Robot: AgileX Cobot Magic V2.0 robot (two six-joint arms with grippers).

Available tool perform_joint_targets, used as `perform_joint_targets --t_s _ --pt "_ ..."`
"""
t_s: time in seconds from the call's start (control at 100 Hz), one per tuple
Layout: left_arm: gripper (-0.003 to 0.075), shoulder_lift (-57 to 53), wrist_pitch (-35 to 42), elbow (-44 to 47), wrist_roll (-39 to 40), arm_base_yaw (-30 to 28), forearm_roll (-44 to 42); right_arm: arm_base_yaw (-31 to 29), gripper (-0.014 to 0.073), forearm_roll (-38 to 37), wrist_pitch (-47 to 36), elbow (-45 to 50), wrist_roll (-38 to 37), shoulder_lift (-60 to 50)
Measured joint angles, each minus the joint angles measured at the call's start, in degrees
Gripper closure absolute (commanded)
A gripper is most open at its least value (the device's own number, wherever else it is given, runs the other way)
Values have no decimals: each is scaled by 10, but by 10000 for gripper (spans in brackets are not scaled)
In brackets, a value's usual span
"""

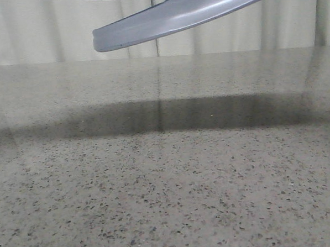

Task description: Insert blue slippers together front up

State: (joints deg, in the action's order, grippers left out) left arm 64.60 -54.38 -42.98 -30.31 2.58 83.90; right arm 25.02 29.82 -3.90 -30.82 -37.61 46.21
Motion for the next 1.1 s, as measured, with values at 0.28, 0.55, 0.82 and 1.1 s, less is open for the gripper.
perform_joint_targets --t_s 0.28,0.55,0.82,1.1 --pt "704 9 -42 -7 -41 -3 52 -1 701 0 -3 0 0 0" --pt "704 9 -56 -19 -51 -4 63 -2 701 0 2 1 -3 0" --pt "704 9 -52 -19 -52 -6 63 45 701 0 -18 1 -3 0" --pt "704 9 -51 -19 -54 -6 62 52 701 1 -28 1 -3 0"
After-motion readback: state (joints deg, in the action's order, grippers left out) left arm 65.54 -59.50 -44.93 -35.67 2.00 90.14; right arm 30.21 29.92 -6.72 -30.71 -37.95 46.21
